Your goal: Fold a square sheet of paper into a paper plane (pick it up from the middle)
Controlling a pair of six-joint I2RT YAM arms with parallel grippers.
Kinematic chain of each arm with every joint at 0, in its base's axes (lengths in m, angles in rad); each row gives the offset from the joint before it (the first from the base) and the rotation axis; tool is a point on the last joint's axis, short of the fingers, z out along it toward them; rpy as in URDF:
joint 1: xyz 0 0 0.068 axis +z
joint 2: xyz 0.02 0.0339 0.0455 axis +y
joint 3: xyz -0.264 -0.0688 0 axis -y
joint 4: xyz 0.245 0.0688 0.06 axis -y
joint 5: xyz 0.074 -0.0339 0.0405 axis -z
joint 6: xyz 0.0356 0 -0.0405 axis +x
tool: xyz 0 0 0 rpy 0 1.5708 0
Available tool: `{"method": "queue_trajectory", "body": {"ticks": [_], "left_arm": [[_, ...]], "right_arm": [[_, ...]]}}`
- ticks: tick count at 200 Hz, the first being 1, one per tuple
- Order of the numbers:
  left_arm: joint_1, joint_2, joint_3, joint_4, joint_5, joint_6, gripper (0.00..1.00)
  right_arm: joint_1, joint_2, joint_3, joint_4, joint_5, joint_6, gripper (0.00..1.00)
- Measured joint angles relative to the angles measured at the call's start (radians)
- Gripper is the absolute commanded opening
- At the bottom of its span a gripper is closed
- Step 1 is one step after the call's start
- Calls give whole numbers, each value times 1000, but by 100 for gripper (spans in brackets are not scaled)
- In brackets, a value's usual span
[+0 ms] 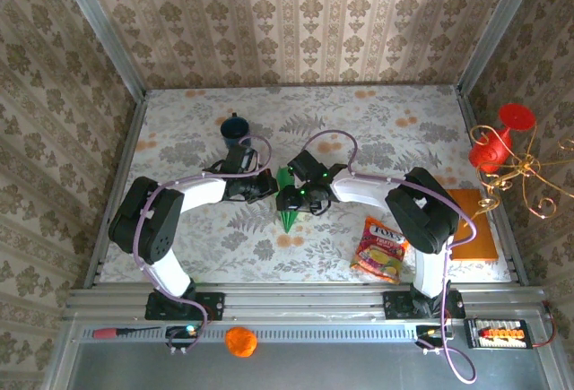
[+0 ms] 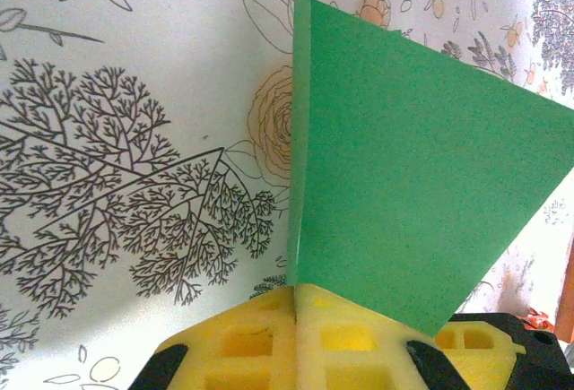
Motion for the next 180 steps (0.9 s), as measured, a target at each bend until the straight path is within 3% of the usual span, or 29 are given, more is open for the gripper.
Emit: {"method": "queue_trajectory", "body": {"ticks": [35,121,180], "left_arm": [[0,0,0,1,7,0,0],[0,0,0,8,10,-8,3],[0,0,0,9,14,-18,4]], "right_arm": [[2,12,8,-19,16,0,53],[3,13,8,-48,80,10,33],[10,13,14,-56,84,35,34]]}}
